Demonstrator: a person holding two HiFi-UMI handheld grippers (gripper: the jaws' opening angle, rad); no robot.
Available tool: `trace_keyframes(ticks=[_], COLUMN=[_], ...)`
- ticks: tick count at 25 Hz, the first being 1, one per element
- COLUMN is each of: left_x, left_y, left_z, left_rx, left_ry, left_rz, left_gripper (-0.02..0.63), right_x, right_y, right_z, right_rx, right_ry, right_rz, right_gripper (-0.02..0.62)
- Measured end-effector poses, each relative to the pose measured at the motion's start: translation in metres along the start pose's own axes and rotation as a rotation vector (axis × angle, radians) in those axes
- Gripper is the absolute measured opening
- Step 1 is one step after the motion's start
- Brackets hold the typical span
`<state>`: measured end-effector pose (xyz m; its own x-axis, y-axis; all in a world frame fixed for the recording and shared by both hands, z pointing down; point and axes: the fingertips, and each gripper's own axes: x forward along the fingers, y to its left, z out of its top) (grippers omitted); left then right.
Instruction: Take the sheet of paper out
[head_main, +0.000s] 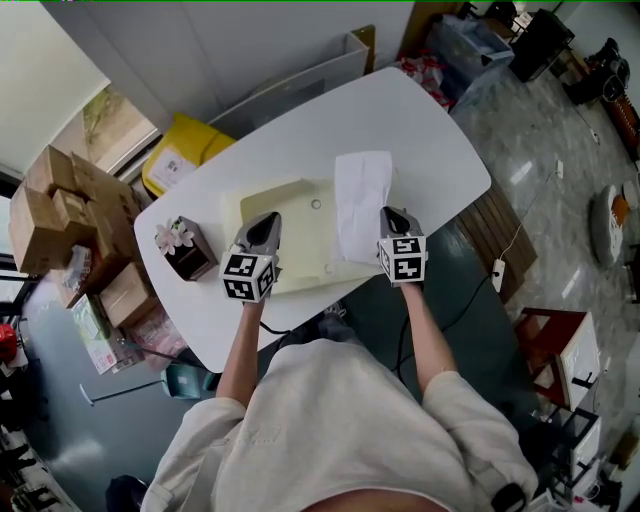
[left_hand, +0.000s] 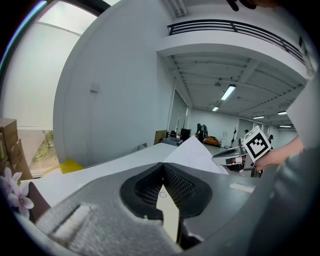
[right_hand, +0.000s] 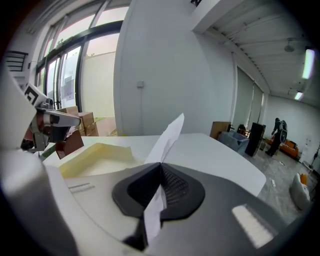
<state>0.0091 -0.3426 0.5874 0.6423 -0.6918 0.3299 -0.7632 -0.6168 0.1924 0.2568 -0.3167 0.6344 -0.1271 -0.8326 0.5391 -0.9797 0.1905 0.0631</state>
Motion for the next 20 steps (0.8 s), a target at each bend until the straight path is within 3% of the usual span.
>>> trace_keyframes(ticks=[13, 20], left_x=[-0.046, -0.079], left_y=[0.039, 0.065], left_z=[0.034, 0.046], left_rx=[0.015, 0.01], left_ry=[-0.077, -0.119], left_rz=[0.13, 0.208], left_gripper=[0.006, 0.006], right_x=[-0.007, -0.01], right_y=[0.061, 0.106], right_z=[0.109, 0.147], right_rx=[-0.082, -0.138], right_ry=[-0.244, -0.322], right_rz=[0.107, 0.187], right_gripper=[0.003, 0.003])
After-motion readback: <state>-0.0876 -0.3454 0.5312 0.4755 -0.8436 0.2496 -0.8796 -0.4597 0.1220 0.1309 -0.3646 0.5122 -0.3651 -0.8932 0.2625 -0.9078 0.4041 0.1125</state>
